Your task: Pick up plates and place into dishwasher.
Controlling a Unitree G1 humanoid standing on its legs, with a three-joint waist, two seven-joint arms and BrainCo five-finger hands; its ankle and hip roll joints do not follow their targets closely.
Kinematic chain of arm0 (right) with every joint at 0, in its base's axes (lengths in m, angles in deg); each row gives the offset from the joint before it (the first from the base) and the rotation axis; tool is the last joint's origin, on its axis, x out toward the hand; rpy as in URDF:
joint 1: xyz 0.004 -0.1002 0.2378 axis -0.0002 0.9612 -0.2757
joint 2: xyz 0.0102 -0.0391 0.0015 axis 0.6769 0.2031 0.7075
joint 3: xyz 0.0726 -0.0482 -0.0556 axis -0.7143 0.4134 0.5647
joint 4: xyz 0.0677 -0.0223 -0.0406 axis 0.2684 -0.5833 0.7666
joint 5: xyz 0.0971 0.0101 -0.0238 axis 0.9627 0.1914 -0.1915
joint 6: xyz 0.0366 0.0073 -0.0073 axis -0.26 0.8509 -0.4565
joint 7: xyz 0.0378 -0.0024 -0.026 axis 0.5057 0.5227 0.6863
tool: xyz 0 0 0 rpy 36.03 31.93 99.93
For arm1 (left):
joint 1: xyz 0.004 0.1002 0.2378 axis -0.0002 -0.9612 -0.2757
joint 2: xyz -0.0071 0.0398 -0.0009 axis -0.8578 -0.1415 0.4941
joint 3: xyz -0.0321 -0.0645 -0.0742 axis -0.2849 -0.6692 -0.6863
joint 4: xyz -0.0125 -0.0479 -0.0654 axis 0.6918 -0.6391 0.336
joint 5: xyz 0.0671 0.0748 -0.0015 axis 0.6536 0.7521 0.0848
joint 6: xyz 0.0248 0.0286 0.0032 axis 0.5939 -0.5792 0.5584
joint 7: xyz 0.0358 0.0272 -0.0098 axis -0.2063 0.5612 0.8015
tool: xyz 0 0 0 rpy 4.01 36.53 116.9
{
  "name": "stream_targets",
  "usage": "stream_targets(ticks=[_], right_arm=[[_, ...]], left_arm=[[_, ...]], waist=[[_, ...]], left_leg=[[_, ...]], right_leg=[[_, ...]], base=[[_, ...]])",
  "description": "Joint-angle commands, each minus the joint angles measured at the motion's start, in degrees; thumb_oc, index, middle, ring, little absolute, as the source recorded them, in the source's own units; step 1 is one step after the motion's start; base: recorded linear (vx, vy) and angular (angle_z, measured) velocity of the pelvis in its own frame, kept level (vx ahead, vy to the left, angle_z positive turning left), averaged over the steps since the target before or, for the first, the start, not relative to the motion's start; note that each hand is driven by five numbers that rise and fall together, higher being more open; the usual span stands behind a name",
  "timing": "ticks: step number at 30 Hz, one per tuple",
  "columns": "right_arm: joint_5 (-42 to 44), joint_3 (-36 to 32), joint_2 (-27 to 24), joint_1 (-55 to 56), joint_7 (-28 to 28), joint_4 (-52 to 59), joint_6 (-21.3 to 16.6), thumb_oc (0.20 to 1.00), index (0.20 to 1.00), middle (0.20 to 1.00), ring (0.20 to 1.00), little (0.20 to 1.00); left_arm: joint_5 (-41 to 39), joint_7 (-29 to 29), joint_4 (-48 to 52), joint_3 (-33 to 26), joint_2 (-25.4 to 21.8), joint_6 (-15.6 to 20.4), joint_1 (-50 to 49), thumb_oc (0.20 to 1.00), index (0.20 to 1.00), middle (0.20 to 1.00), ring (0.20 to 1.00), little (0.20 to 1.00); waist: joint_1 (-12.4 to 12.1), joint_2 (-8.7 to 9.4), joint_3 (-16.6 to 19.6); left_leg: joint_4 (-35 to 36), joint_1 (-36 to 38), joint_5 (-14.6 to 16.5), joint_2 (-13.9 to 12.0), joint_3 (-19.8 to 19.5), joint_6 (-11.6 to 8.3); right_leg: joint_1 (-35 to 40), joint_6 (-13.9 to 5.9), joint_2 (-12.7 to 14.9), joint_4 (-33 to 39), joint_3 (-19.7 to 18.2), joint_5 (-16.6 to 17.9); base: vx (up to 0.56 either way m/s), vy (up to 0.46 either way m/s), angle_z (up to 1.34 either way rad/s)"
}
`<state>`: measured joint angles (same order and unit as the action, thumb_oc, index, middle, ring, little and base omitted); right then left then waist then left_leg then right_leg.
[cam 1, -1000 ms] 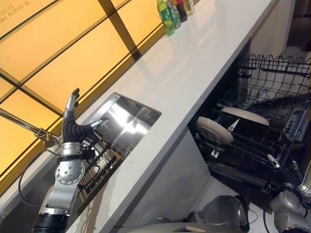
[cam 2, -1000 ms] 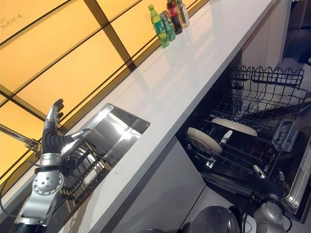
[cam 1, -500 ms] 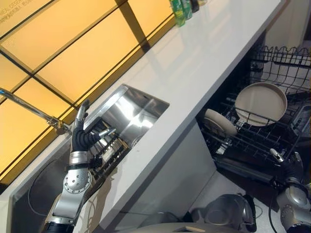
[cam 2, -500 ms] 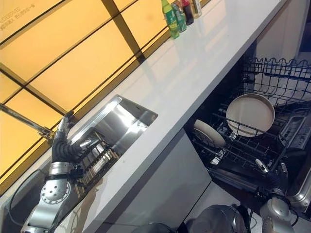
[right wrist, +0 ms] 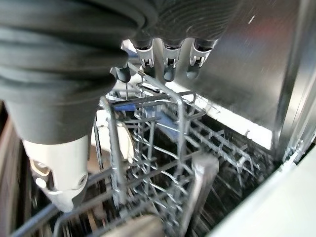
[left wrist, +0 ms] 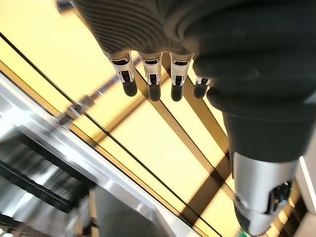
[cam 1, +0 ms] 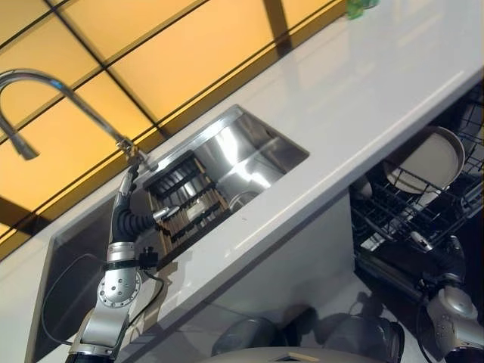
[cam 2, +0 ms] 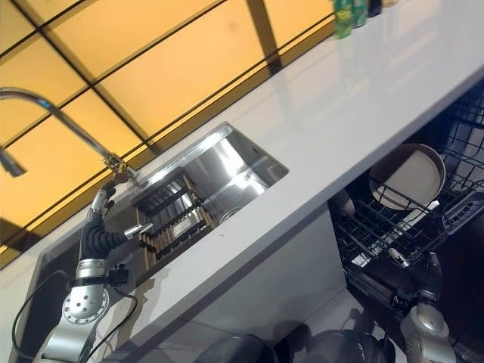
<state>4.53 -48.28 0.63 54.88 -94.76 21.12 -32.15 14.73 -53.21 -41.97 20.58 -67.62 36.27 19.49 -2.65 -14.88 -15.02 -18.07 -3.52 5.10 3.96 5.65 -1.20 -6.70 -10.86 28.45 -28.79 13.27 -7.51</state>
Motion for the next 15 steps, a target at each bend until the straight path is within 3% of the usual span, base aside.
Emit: stream_targets(ticks=[1,8,15], right_arm=[[-5.05,6.95,2.41,-13.8,5.85,10.68,-5.46,1.0,1.0,1.0,1.0,1.0],[-3.9,7.69,2.57,-15.16,5.22,10.0,-6.46,1.0,1.0,1.0,1.0,1.0],[-1.22,8.49,2.6,-17.76,3.58,7.31,-10.06,1.0,1.0,1.0,1.0,1.0]], left_arm=[[-2.79,-0.79,3.34,-6.08,-3.6,2.87,0.52,1.0,1.0,1.0,1.0,1.0],[-3.31,-2.79,3.31,-7.44,-4.73,4.19,-0.48,1.0,1.0,1.0,1.0,1.0],[-4.08,-5.3,4.64,-9.78,-7.36,5.53,-1.18,1.0,1.0,1.0,1.0,1.0]], waist=[[-2.71,3.66,0.31],[-4.7,5.1,-0.3],[-8.18,6.7,-0.34]], left_leg=[[-13.85,-6.4,7.41,-2.63,1.3,-2.04],[-16.99,-8.56,7.98,-4.25,1.24,-2.38],[-18.14,-10.61,7.49,-5.55,0.14,-3.09]], right_leg=[[5.22,3.64,3.45,1.6,-1.99,3.91],[6.18,3.52,3.22,0.9,0.01,3.56],[9.12,2.87,2.78,2.7,3.61,3.97]], base=[[-0.02,-0.008,0.31],[-0.03,-0.032,0.25],[-0.07,-0.106,0.16]])
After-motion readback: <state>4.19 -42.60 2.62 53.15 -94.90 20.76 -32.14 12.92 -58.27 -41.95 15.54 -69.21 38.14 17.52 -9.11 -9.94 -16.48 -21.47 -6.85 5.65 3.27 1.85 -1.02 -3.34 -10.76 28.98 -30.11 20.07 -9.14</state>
